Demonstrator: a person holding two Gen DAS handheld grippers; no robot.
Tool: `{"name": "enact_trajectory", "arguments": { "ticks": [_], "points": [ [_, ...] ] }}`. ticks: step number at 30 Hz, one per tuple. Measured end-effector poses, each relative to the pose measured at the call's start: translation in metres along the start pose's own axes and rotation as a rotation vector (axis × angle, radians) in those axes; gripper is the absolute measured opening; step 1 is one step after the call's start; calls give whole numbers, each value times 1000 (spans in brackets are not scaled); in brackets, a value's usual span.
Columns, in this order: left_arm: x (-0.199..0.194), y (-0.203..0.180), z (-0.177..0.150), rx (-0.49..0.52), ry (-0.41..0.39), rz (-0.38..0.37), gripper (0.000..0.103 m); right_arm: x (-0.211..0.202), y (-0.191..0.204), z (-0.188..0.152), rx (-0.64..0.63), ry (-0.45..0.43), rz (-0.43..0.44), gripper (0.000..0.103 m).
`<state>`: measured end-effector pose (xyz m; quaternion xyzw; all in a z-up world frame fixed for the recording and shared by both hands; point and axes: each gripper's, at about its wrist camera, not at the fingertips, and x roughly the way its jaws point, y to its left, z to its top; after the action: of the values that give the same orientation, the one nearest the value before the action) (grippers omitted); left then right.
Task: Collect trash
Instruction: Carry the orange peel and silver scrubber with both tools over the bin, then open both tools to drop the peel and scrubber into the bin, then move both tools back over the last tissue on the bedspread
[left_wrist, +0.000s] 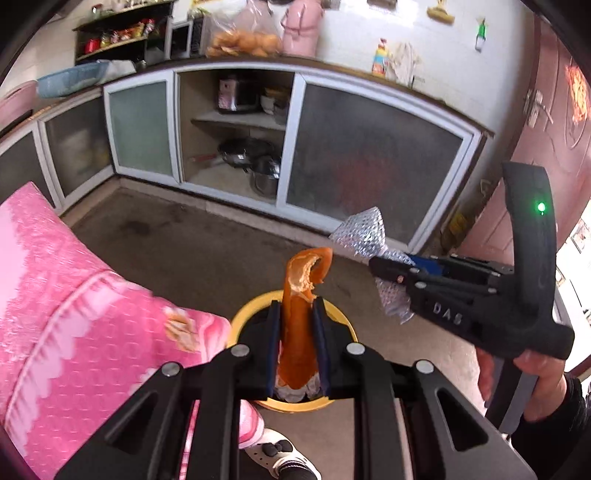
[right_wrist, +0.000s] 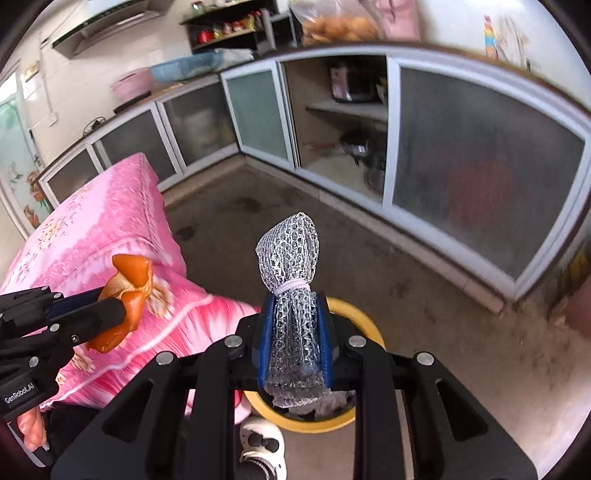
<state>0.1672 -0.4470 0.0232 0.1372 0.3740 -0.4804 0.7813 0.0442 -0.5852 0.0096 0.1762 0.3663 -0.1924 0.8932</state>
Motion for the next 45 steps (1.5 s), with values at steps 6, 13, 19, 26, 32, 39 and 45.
{"name": "enact_trajectory", "arguments": {
  "ticks": [6,13,19,26,32,39,45],
  "points": [
    [48,-13,-13,23,99,25,16,33,-17,-26,69,82,-5,20],
    [89,-11,-23,30,184,40,16,69,-37,-53,143,201,-24,20],
    [106,-15,-26,47,214,43,16,89,-41,-59,169,256,-6,20],
    [115,-12,-25,36,230,51,16,104,-42,-58,180,290,-2,20],
    [114,-12,-25,34,221,56,16,108,-40,-54,159,297,-23,20],
    [112,-11,-28,12,215,58,39,134,-47,-66,148,410,-25,34],
    [78,-24,-19,63,70,97,95,127,-62,-76,189,360,-112,90]
  ]
}}
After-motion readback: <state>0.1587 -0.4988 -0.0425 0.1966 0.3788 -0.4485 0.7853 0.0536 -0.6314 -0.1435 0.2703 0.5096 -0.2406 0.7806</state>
